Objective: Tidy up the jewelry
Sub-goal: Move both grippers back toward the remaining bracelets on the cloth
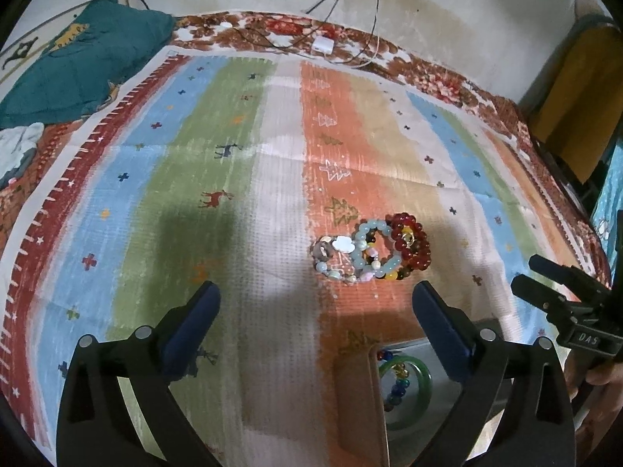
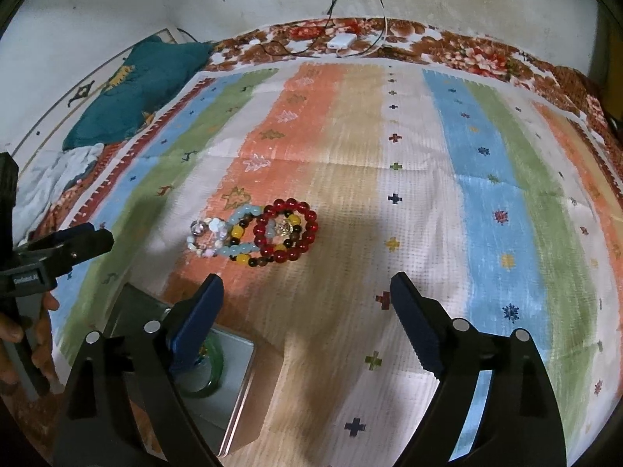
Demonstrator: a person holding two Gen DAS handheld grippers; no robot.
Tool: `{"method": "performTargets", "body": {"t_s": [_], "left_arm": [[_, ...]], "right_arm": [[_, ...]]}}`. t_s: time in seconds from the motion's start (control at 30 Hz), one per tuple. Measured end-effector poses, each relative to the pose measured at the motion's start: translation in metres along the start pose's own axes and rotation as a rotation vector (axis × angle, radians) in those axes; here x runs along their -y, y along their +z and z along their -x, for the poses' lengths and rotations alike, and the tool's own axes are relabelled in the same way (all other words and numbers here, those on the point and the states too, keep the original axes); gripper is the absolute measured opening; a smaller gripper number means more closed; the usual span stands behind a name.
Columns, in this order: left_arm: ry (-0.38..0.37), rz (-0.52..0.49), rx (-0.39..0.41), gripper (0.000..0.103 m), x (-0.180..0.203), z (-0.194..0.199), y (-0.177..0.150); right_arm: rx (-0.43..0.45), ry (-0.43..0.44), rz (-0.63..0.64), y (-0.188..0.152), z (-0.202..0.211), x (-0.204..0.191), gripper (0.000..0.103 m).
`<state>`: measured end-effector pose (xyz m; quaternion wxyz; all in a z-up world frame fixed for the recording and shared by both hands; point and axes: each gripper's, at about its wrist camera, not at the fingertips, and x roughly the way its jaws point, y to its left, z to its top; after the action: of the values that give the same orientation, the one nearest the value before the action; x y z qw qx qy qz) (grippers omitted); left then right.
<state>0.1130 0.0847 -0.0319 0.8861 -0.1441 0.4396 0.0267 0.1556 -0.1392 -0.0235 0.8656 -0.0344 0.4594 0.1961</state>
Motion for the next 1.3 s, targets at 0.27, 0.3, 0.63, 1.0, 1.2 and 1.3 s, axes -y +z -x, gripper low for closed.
{"method": "performTargets", "body": {"t_s": [0.27,0.3,0.63,1.0,1.2,1.3], "left_arm": [[0.006,-0.031,-0.016,0.097,0.003,-0.017,0.005],[0.008,-0.034,-0.018,0.097,0.003,-0.019,0.006],[0.01,-0.043,-0.043,0.097,0.001,-0.037,0.011],[0.014,-0.037,-0.086,0.096,-0.006,-0.059,0.016],[0.05,-0.083,-0.11,0.095,-0.004,-0.071,0.017],[0.044,-0.08,-0.118,0.095,-0.005,-0.075,0.018]], "right_arm": [[-0.006,-0.014,0.012,0.007,-0.011,0.002,0.088],[-0.009,-0.018,0.014,0.008,-0.014,0.003,0.088],[-0.017,-0.058,0.033,0.017,-0.035,0.008,0.087],[-0.032,-0.053,0.032,0.025,-0.061,0.014,0.088],[-0.051,-0.063,0.039,0.028,-0.074,0.015,0.087],[-0.058,-0.064,0.043,0.029,-0.081,0.015,0.088]]}}
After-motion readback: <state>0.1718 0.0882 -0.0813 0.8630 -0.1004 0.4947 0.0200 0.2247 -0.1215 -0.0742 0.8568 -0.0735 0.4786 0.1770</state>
